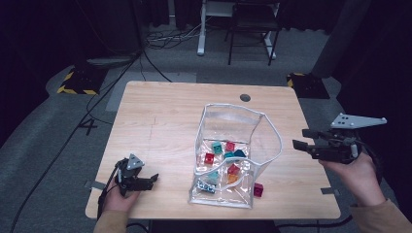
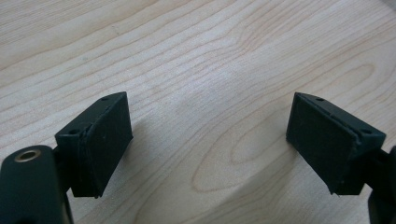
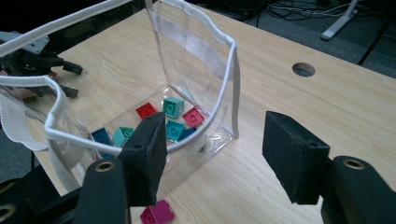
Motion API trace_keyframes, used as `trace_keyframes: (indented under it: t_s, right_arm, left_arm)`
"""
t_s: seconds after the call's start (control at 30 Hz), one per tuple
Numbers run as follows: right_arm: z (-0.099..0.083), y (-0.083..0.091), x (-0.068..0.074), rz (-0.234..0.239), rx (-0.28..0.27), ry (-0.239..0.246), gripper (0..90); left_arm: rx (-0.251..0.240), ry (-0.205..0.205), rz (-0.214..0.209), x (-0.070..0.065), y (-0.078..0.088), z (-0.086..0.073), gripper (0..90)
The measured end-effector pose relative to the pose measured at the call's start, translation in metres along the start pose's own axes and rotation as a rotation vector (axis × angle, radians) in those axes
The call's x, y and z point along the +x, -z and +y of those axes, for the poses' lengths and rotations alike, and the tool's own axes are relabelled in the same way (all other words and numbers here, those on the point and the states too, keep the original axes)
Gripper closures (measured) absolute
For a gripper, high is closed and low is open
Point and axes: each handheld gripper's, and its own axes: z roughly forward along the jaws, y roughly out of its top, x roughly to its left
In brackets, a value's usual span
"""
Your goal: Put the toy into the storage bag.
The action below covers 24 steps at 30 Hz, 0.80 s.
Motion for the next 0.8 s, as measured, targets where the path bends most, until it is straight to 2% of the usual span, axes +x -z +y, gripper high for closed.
trace_keyframes:
  t_s: [0.17,0.33,0.43,0.63,0.67,0.7,0.8]
  right_arm:
    - [-0.014,0.000,-0.003,-0.004,-0.001,-0.020,40.1]
    - [-0.031,-0.004,0.004,-0.013,-0.019,-0.016,40.4]
    - [-0.043,-0.009,0.007,-0.005,-0.027,-0.030,40.7]
    - [-0.068,-0.025,0.009,0.001,0.003,-0.055,40.7]
    - [-0.078,-0.031,0.012,0.005,0.004,-0.071,40.8]
    - [-0.078,-0.031,0.012,0.005,0.004,-0.071,40.8]
    - [-0.096,-0.045,0.020,0.019,0.026,-0.067,40.9]
  left_arm:
    - [0.000,0.000,0.000,0.000,0.000,0.000,14.4]
    - [0.000,0.000,0.000,0.000,0.000,0.000,14.5]
    - [0.000,0.000,0.000,0.000,0.000,0.000,14.5]
    - [0.000,0.000,0.000,0.000,0.000,0.000,14.4]
    - [0.000,0.001,0.000,0.000,0.000,0.000,14.5]
    - [0.000,0.001,0.000,0.000,0.000,0.000,14.5]
    - [0.000,0.000,0.000,0.000,0.000,0.000,14.4]
